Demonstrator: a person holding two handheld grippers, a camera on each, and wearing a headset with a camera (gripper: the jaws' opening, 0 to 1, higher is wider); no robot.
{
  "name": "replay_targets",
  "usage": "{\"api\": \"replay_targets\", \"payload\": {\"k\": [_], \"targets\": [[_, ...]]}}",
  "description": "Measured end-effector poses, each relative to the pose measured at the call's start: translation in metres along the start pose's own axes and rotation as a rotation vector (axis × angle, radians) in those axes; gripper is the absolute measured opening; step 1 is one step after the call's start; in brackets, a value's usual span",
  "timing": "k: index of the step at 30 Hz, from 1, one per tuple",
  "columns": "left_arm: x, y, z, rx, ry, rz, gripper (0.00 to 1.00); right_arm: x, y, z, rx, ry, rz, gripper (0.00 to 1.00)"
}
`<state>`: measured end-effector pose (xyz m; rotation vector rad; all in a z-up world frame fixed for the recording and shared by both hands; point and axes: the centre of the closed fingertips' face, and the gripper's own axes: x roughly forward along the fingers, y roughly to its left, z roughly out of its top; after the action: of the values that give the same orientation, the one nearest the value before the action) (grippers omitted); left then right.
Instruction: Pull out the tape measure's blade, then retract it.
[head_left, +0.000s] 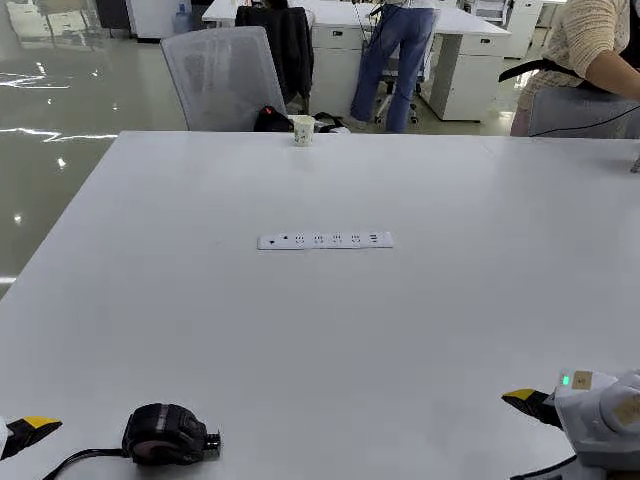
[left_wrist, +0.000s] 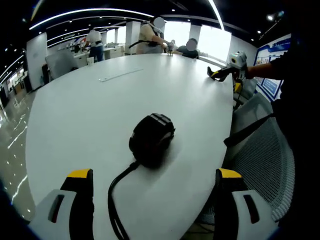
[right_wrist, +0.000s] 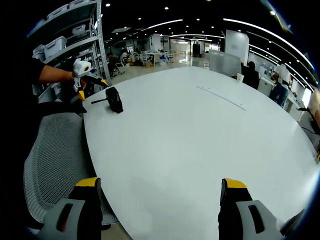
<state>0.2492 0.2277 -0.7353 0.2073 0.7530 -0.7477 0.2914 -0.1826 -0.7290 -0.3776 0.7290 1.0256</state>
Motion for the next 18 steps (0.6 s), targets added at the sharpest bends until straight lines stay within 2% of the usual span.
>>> {"api": "replay_targets", "payload": {"k": [1,3,4,6,8,10,13,15,18], "targets": [[0.001,0.000,0.001,0.006,0.005,-0.003,0.98,0.001,-0.001,0.001,-0.009,0.002,0.005,0.99],[0.004,0.005,0.010,0.021,0.008,0.002,0.98,0.004,-0.002,0.003,-0.025,0.010,0.015,0.99],[0.004,0.003,0.016,0.036,-0.001,-0.007,0.98,0.004,-0.003,0.005,-0.032,0.012,0.020,0.99],[0.007,0.004,0.023,0.059,0.001,-0.013,0.97,0.006,-0.006,0.006,-0.037,0.014,0.025,0.99],[0.011,0.006,0.029,0.102,0.009,-0.022,0.97,0.008,-0.007,0.009,-0.036,0.017,0.031,0.99],[0.014,0.012,0.028,0.157,0.053,-0.011,0.98,0.009,-0.008,0.011,-0.044,0.017,0.032,0.99],[0.018,0.011,0.038,0.154,0.039,-0.037,0.99,0.010,-0.010,0.017,-0.053,0.007,0.034,0.99],[0.021,0.014,0.039,0.184,0.066,-0.040,0.99,0.011,-0.011,0.019,-0.053,0.009,0.035,0.99],[0.025,0.011,0.040,0.209,0.086,-0.073,0.99,0.014,-0.012,0.021,-0.066,0.014,0.037,0.99]]}}
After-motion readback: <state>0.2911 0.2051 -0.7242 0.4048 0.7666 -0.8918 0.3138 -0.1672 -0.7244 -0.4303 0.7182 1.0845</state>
